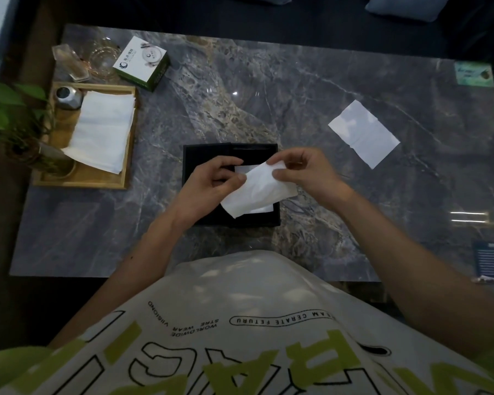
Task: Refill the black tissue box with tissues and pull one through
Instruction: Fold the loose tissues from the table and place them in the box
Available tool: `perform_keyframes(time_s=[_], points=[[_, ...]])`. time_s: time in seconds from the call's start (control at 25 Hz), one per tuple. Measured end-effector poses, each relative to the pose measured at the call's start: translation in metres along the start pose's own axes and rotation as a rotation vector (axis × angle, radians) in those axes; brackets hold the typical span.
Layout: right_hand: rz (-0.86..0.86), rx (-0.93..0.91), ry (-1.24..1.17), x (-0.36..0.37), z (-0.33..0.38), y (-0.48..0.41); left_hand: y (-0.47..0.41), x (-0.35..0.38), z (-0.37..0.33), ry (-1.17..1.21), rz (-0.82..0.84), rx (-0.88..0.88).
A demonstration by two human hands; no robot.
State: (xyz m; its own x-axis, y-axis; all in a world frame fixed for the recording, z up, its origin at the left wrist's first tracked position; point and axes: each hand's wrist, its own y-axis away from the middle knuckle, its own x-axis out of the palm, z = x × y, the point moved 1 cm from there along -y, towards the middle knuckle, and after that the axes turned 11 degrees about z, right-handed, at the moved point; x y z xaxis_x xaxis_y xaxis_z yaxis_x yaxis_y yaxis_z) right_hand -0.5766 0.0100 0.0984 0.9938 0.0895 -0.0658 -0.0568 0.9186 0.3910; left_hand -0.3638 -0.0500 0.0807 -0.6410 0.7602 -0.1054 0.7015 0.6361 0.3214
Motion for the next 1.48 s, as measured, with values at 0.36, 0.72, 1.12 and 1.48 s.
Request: perform_keyframes(time_s=[0.36, 0.72, 1.12, 1.48], points=[[0.165, 0.197, -0.169, 0.004, -0.02, 0.0, 0.0, 0.006, 0.012, 0.184, -0.016, -0.076], [0.032, 0.299, -0.429, 0.027, -0.047, 0.006, -0.002, 0.016, 0.039, 0.299, -0.125, -0.316], [-0.169, 0.379, -0.007, 0.028, -0.061, -0.014, -0.018, 0.022, 0.056, -0.175, -0.231, -0.365], [-0.213, 0.288, 0.456, 0.02, -0.071, -0.039, -0.034, 0.033, 0.057, -0.361, -0.15, -0.334]])
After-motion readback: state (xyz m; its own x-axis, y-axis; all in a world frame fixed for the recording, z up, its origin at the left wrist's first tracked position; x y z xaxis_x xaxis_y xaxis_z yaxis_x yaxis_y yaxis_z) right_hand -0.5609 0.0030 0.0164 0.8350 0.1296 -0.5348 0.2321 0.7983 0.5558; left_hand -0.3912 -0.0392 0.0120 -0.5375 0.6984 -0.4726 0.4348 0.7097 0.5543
